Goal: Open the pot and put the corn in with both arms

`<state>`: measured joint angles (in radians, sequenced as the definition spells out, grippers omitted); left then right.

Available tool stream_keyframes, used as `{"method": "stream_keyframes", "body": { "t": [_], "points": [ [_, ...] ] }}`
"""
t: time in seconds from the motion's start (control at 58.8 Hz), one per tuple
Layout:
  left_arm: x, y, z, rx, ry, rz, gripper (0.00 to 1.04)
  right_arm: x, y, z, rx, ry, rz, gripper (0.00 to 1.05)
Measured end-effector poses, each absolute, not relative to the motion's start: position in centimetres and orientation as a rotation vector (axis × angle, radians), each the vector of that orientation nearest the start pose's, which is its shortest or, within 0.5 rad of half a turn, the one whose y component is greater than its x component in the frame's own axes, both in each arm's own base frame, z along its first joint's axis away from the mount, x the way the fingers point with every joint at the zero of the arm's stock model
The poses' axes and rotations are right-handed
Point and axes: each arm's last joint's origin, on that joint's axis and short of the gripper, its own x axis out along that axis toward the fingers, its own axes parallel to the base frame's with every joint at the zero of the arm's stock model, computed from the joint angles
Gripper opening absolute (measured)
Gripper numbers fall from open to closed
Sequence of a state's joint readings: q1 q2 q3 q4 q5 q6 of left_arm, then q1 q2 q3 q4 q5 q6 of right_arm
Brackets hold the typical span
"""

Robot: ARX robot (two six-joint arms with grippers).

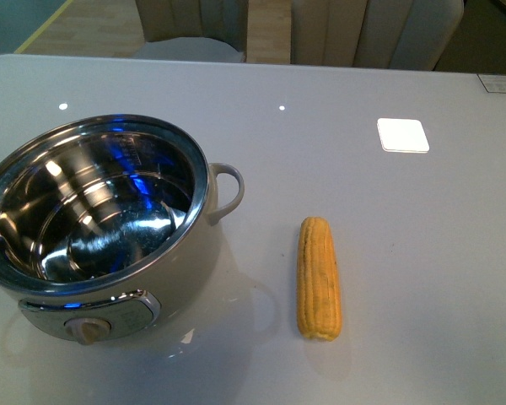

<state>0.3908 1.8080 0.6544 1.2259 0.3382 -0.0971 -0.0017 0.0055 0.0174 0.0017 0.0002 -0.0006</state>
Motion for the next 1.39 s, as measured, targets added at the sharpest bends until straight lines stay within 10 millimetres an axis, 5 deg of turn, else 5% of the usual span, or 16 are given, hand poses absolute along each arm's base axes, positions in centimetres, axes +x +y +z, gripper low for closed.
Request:
{"method": "stream_keyframes", "body": {
  "t": [0.34, 0.595, 0.868, 1.395],
  "points": [
    [23.5, 8.1, 18.6, -0.148, 0.002, -0.011, 0.97, 9.7, 0.0, 16.9, -0.001, -0.014, -0.002, 0.96],
    [17.5, 3.2, 16.1, -0.028, 0.024, 0.003, 0.51, 9.7, 0.0, 16.9, -0.001, -0.013, -0.002, 0.96],
    [15.5, 1.7, 16.3, -0.016, 0.013, 0.007, 0.03, 9.7, 0.0, 16.9, -0.001, -0.013, -0.002, 0.96],
    [12.9, 0.0, 16.9, -0.009, -0.006, 0.002, 0.03, 9.7, 0.0, 16.9, -0.001, -0.013, -0.002, 0.96]
  ]
}}
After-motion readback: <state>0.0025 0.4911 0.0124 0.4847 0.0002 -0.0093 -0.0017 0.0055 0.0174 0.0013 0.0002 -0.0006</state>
